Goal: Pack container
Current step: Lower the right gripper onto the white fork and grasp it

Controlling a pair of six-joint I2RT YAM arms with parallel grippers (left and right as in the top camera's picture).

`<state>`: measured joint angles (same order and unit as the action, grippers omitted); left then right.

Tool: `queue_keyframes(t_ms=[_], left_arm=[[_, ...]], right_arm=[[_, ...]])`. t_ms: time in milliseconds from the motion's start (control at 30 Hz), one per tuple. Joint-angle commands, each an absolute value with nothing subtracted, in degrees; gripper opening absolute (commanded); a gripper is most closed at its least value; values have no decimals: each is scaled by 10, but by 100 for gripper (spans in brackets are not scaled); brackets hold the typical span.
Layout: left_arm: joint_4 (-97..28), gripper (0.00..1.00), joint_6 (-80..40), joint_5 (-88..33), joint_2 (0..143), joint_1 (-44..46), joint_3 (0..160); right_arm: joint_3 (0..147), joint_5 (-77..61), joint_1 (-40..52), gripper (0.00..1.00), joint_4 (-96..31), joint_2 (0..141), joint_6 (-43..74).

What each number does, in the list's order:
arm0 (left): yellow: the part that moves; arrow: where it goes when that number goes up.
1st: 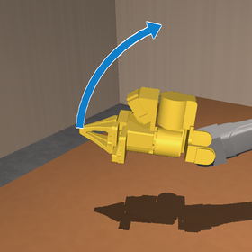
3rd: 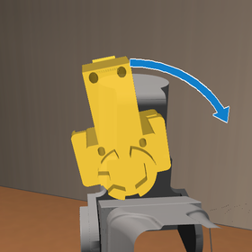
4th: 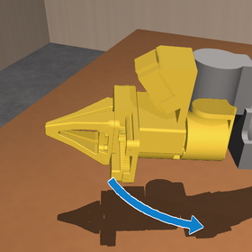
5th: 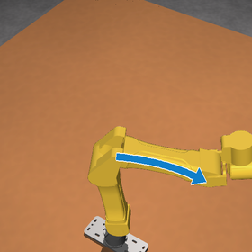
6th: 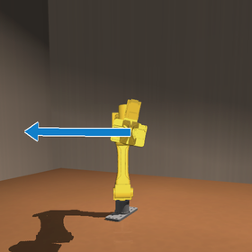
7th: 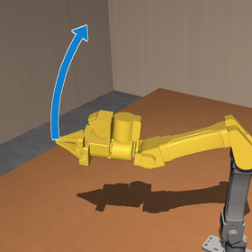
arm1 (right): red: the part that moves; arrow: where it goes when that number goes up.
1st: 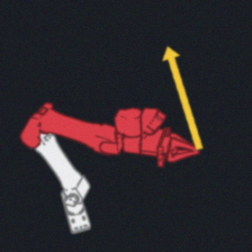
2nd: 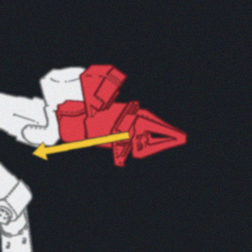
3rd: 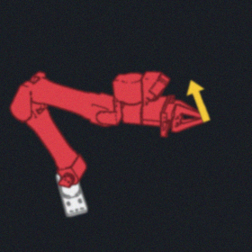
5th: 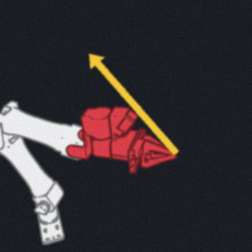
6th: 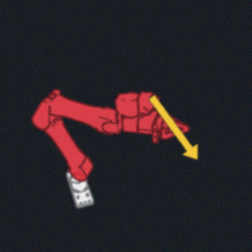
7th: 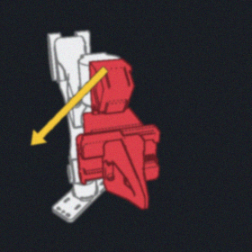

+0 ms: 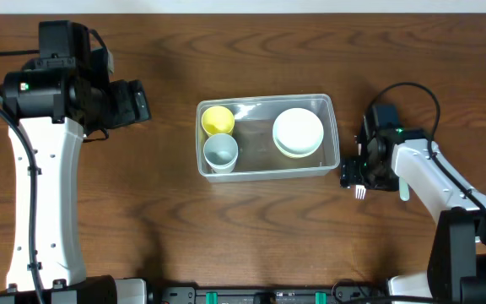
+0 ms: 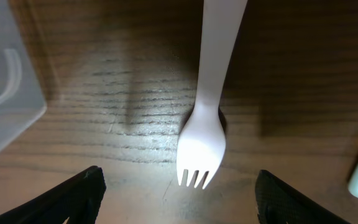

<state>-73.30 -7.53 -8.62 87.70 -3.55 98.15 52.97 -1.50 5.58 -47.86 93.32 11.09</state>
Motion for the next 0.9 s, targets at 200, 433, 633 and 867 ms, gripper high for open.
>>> queue_keyframes(t_ms=[200,433,633,867], left_arm=[[-736,90,-76,-83,880,-37,977],[-737,90,-76,-83,880,-37,977],[-737,90,-76,-83,880,-37,977],[-737,90,-76,-83,880,-37,977]], right_arm=[[491,-17,67,77,-428,933,122],[489,-17,67,72,-420,933,122],[480,-17,67,74,-407,934,122],[456,-17,67,74,-375,937,122]])
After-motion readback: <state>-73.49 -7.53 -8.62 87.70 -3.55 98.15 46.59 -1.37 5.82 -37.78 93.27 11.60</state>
